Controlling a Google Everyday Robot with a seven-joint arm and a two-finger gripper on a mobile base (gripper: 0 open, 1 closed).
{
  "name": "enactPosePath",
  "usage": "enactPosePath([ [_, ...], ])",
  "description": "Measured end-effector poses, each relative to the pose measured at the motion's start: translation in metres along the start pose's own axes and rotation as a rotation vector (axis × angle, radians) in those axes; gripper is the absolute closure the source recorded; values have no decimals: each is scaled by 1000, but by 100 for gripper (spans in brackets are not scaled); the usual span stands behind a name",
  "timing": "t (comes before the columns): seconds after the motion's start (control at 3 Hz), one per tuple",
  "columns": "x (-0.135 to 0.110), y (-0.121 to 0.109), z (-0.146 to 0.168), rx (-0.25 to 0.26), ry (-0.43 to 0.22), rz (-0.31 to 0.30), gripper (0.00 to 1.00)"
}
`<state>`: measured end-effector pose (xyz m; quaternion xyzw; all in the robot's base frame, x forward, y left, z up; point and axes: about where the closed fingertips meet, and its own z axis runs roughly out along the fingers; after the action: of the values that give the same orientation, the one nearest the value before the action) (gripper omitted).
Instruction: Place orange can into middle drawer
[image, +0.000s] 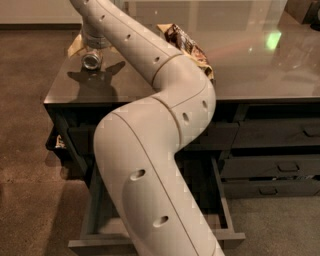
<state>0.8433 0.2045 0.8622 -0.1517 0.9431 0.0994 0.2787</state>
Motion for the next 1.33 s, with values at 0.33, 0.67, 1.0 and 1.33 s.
enactPosePath([
  [0.33,-5,14,9,-17,3,-7,18],
  [0.67,-9,36,15,-41,4,-37,42],
  [1.0,-13,48,9,-62,-1,-65,65],
  [1.33,-19,51,-11,-78,-17,-120,88],
])
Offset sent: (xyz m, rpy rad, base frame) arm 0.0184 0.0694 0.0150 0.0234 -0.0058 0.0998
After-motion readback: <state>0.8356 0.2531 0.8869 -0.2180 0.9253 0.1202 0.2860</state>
